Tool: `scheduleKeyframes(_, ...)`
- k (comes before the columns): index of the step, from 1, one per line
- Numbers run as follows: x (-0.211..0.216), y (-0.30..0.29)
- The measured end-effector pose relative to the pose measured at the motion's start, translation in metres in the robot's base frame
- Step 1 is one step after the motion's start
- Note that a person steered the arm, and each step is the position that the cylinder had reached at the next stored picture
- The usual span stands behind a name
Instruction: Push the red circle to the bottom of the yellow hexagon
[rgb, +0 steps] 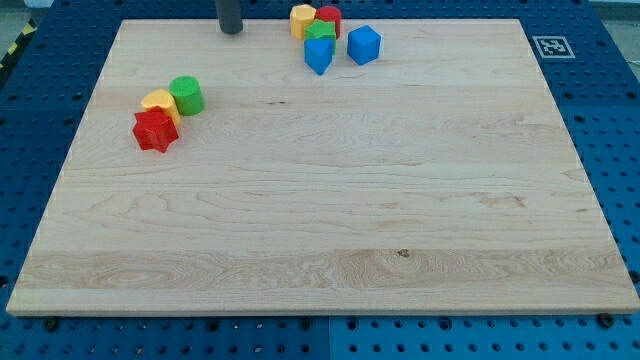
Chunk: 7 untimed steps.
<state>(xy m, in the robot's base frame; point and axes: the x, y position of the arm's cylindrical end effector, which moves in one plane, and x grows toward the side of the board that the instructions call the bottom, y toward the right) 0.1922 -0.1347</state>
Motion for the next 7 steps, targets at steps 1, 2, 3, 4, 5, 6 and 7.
scheduleKeyframes(1,0.001,0.001)
scheduleKeyframes(2,0.001,0.011)
scheduleKeyframes(3,0.0,0.012)
scheduleKeyframes(4,0.0,0.012)
scheduleKeyframes(5,-0.001,0.027)
scheduleKeyframes(6,0.001,0.054)
scheduleKeyframes(7,0.001,0.054)
